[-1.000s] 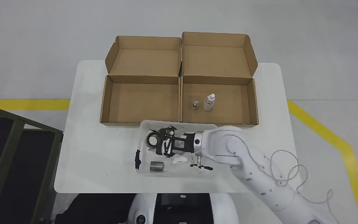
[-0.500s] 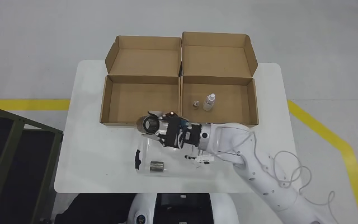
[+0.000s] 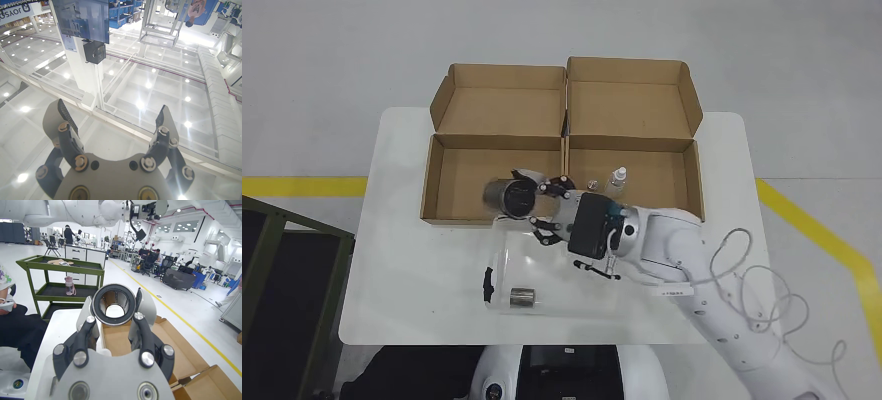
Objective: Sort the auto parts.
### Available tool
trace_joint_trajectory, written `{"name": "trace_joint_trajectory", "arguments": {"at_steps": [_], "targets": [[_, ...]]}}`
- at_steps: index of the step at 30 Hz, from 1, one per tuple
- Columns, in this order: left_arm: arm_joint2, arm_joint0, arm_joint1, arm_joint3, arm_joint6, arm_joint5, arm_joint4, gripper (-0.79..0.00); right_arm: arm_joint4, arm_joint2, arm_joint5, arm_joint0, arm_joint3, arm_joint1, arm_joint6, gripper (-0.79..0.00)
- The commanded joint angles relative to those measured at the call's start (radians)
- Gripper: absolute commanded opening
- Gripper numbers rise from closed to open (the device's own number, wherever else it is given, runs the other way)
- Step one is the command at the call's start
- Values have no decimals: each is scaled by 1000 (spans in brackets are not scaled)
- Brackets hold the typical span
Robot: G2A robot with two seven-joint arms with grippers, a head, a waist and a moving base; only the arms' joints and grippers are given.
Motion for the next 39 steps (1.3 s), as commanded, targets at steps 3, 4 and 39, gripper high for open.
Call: {"name": "trace_joint_trajectory", "arguments": {"at_steps": [3,4,39], "targets": [[0,0,0,0,0,0,0,0,-16,9,9,-5,-2,-2,-67,-785],[0,0,0,0,0,0,0,0,-19,10,10,-7,-2,-3,-86,-785],[0,0,0,0,0,0,0,0,2,-174,5,194,240,-78,235,-785]]}}
